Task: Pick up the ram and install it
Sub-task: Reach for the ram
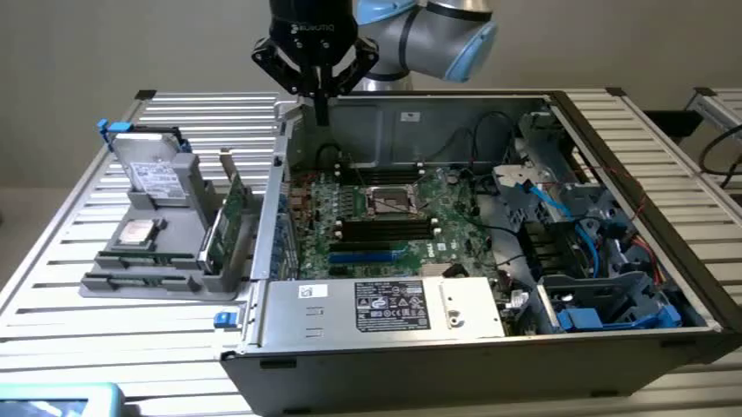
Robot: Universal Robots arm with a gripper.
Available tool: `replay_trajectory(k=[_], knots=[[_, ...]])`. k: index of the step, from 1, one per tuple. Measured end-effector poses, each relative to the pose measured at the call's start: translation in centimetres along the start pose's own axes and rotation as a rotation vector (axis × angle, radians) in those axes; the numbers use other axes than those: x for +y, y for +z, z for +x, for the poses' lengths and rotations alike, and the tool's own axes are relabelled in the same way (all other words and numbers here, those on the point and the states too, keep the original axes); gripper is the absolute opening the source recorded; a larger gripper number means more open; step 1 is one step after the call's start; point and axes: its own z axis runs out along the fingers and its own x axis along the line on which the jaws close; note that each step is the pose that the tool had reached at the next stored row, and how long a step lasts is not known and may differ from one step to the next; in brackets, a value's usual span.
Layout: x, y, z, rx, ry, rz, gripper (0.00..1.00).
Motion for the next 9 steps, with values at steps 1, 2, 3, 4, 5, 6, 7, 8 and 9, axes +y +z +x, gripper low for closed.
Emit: replay_trajectory(k=[1,2,3,4,5,6,7,8,9], knots=[[0.00,0.00,0.00,0.0000,0.000,0.0000,0.11],[0.00,0.00,0.00,0.0000,0.000,0.0000,0.11],[0.00,0.00,0.00,0.0000,0.000,0.0000,0.11],[0.00,0.00,0.00,0.0000,0.000,0.0000,0.11],[0.00,0.00,0.00,0.0000,0.000,0.0000,0.11],[0.00,0.00,0.00,0.0000,0.000,0.0000,0.11],[0.00,0.00,0.00,0.0000,0.000,0.0000,0.11],[0.00,0.00,0.00,0.0000,0.000,0.0000,0.11],[0.00,0.00,0.00,0.0000,0.000,0.0001,0.11]])
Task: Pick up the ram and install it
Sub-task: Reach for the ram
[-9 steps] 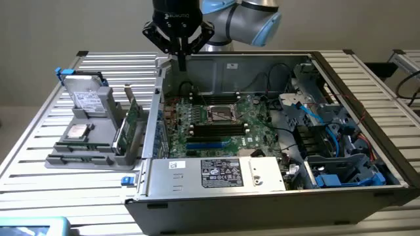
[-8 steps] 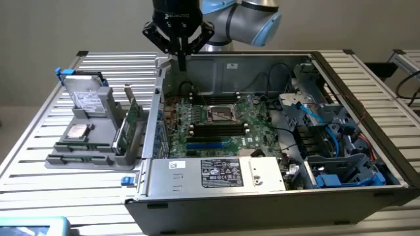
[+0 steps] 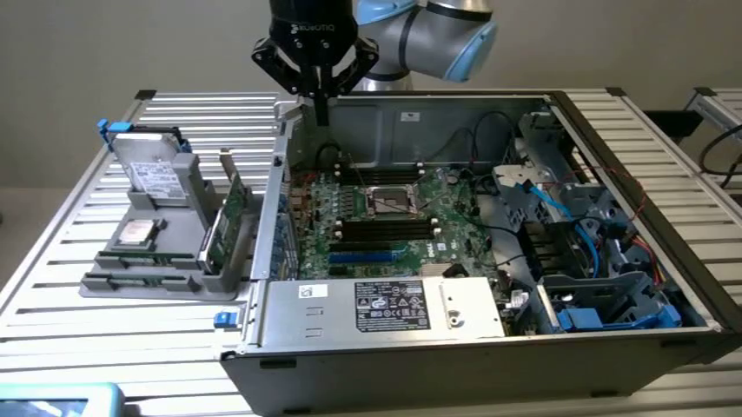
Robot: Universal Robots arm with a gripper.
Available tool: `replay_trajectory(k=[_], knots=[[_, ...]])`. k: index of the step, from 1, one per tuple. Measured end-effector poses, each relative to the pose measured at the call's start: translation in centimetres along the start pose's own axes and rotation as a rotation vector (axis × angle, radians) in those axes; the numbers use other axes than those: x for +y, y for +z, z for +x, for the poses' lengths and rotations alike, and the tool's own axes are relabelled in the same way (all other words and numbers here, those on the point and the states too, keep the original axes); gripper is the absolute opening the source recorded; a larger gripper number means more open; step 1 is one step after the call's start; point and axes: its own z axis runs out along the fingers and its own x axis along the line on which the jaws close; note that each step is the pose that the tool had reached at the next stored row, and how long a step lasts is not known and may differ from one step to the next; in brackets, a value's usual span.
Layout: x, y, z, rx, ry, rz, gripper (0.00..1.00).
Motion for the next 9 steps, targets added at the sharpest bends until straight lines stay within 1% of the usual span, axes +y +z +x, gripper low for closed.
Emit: replay_trajectory(k=[5,9], knots=[[-0.01,0.02,0.10,0.0000,0.000,-0.0001,0.11],[-0.17,0.00,0.60,0.0006,0.000,0.0001,0.11]])
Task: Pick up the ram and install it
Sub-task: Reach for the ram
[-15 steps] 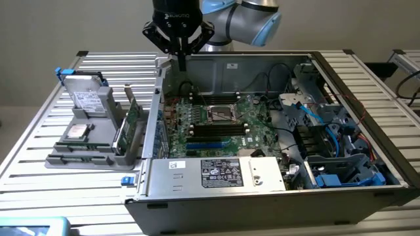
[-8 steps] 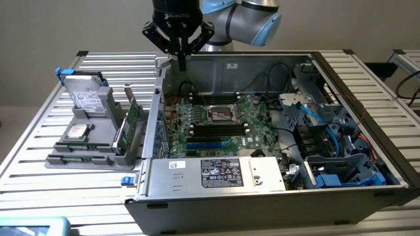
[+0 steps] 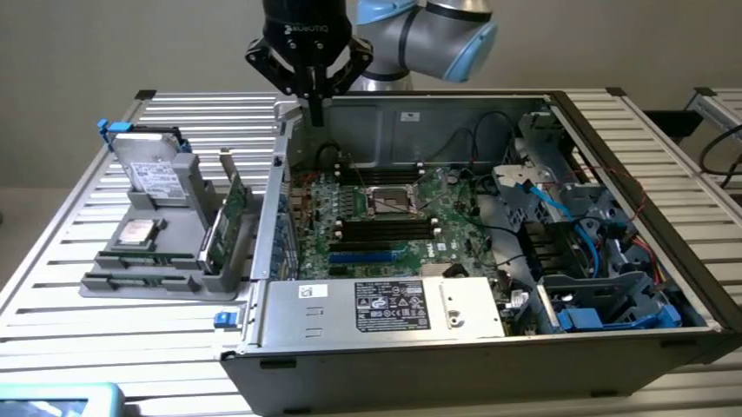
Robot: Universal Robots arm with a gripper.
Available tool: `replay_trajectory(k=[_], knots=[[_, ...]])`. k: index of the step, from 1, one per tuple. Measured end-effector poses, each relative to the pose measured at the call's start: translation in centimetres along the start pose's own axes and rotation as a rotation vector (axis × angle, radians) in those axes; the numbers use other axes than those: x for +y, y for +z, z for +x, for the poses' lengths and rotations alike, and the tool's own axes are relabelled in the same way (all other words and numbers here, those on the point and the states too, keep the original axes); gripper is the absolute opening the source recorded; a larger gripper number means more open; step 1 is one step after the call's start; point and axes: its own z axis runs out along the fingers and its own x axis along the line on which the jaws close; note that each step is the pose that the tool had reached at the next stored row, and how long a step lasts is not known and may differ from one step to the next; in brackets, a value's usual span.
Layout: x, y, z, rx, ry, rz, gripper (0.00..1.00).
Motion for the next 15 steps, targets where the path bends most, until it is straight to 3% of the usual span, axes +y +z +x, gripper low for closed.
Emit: replay_trajectory(k=[3,7,11,13,15], knots=[[-0.19,0.01,0.8,0.0020,0.000,0.0000,0.11],[-0.68,0.11,2.0,0.0090,0.000,0.0006,0.11],[-1.33,0.29,2.9,0.0264,0.001,0.0017,0.11],[-1.41,0.46,3.3,0.0393,0.002,0.0027,0.11],[-1.47,0.69,3.9,0.0480,0.002,0.0034,0.11]])
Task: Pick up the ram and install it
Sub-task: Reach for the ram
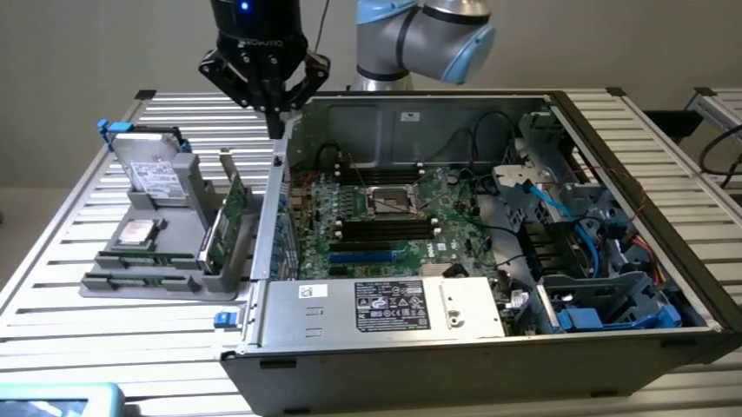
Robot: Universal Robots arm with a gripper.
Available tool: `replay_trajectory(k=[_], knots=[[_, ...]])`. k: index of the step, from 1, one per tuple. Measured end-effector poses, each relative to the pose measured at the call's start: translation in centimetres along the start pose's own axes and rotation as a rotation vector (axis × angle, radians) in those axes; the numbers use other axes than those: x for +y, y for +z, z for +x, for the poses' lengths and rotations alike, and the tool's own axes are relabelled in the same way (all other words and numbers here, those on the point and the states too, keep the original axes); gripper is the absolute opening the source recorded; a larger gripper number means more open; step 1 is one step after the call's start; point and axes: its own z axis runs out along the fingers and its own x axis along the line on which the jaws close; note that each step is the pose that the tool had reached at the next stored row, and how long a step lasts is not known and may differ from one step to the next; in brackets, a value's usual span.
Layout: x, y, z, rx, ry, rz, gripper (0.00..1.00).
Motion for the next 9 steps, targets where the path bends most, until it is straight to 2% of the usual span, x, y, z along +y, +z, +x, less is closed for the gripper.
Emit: replay_trajectory(k=[3,9], knots=[[-0.09,0.52,0.9,0.0059,0.000,0.0005,0.11],[-0.31,1.55,3.2,0.0062,0.000,0.0013,0.11]])
